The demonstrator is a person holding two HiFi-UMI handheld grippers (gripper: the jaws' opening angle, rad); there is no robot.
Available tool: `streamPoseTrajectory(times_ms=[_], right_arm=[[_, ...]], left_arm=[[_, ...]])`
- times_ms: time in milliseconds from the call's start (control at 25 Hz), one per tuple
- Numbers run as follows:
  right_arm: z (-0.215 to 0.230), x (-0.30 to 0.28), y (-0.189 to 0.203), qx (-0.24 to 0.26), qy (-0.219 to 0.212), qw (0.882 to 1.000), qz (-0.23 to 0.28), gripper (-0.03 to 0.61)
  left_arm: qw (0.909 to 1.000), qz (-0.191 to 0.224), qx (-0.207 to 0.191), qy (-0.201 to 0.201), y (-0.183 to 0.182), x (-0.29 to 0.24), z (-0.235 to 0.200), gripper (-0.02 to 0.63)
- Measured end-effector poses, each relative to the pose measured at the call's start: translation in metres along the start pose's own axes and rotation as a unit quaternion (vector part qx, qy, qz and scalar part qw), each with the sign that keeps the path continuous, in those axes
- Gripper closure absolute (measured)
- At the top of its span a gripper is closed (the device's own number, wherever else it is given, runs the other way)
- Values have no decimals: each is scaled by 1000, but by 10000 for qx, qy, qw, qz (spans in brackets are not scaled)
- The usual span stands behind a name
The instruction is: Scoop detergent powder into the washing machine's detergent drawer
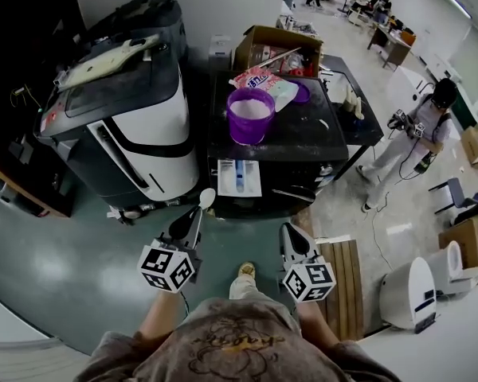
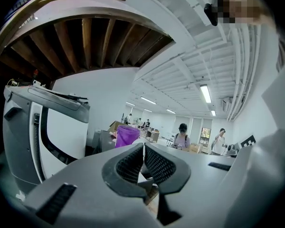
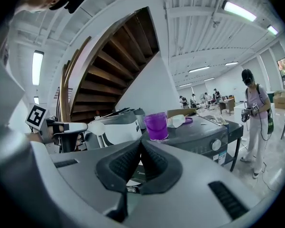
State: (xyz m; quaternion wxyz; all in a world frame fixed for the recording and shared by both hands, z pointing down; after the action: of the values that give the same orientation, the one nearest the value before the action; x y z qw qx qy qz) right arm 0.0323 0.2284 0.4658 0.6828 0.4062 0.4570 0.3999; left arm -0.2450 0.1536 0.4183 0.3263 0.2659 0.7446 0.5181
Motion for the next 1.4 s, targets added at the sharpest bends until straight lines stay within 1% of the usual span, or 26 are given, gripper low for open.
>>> streamPoseTrajectory(times_ms=[360, 640, 840, 1000, 1400], right_arm=[[66, -55, -43, 40, -127, 9999, 17, 577], [107, -86, -56, 40, -230, 9997, -62, 577], [117, -104, -57, -13, -334, 9993, -141, 577], [120, -122, -65, -19, -408, 9991, -116, 577], [131, -168, -89, -48, -224, 9997, 18, 577]], left_arm=[[9999, 84, 78, -105, -27, -86, -4, 589], [9993, 221, 227, -183, -36, -133, -2, 589], [9991, 243, 185, -295, -46, -144, -9, 588], [9988, 281, 204, -344, -55, -156, -19, 588], [9995, 243, 130, -156, -74, -201, -52, 588]])
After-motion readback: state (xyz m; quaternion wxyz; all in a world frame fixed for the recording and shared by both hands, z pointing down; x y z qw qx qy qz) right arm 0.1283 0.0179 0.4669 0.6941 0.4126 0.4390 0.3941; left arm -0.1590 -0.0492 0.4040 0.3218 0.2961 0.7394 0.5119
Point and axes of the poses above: the fingertips, and each gripper's own axes: x backward along the fingers, z to its right, y out of its underside, the point moved 7 cm from there along x, backward along the fingers, and after that the axes turned 7 degrees about -z, right-handed, at the moved point
